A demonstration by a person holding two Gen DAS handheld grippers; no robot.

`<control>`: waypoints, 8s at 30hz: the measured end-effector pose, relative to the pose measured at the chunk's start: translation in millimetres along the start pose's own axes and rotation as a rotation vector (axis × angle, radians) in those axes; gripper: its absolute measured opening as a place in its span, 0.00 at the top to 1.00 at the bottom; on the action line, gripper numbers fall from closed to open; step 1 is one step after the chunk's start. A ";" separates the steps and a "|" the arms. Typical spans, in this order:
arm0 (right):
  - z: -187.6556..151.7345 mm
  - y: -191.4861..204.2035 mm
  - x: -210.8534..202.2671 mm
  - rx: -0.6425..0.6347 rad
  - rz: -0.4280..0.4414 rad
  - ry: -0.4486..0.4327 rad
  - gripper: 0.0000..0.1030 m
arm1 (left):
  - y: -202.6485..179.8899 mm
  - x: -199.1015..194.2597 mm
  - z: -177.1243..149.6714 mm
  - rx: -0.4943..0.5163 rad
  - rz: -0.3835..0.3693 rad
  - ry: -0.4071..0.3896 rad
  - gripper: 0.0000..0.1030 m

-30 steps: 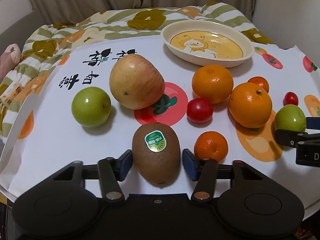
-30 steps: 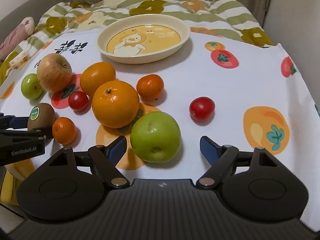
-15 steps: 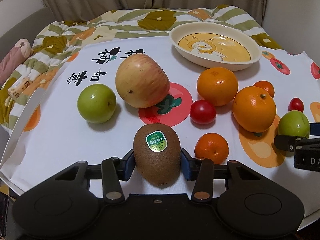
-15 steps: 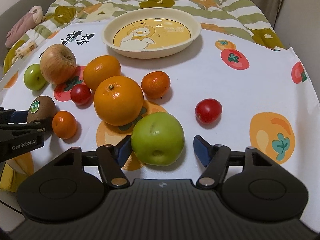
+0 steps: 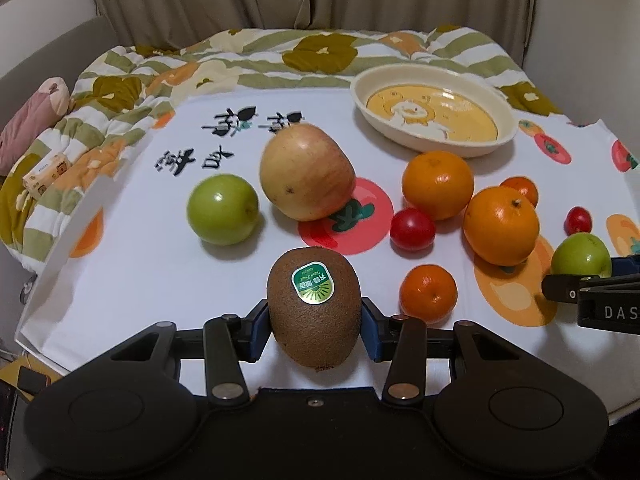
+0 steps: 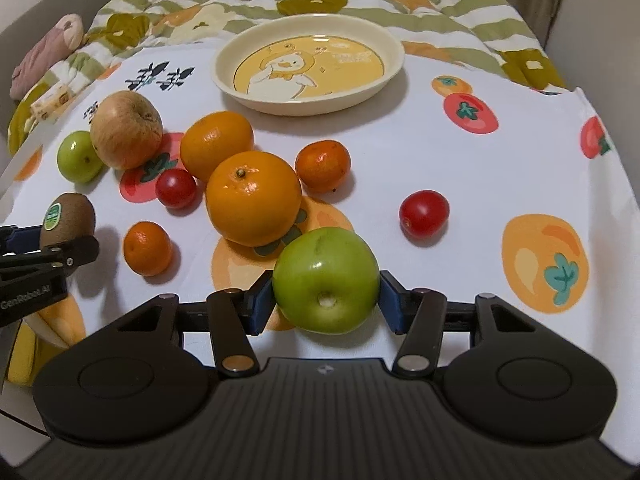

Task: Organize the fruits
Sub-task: 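Lift the kiwi and green apple and carry both toward the duck bowl, then release the kiwi from the left tool while the right tool drops the green apple in the bowl, then grasp the second green apple with the left tool while the right tool grasps the red apple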

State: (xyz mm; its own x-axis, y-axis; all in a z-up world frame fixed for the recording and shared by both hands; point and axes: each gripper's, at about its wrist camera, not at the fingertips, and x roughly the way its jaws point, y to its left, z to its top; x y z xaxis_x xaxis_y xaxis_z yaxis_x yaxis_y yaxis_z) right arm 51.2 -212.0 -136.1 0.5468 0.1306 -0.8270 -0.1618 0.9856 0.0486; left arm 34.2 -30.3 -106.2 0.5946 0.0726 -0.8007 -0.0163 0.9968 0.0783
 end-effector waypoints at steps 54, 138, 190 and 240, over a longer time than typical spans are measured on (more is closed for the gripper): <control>221.5 -60.5 73.4 -0.014 0.073 -0.143 0.33 | -66.9 112.0 221.0 0.275 -0.135 -0.115 0.52; 178.7 -46.3 6.4 -0.215 0.066 -0.263 0.00 | -21.7 -6.1 158.2 0.087 -0.018 -0.242 0.07; 77.0 181.1 8.9 0.218 -0.061 -0.199 0.00 | 124.6 54.4 48.9 0.562 -0.341 -0.186 0.16; 97.7 180.1 78.7 0.180 0.057 -0.084 0.13 | 165.7 52.8 51.7 0.328 -0.328 -0.169 0.40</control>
State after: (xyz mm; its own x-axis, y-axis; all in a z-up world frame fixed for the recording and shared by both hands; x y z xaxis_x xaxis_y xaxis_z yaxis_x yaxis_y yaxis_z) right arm 145.3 -13.7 -137.8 0.6085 0.1880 -0.7709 -0.0492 0.9786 0.1998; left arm 104.5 137.0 -104.8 0.6487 -0.2768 -0.7089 0.4312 0.9013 0.0426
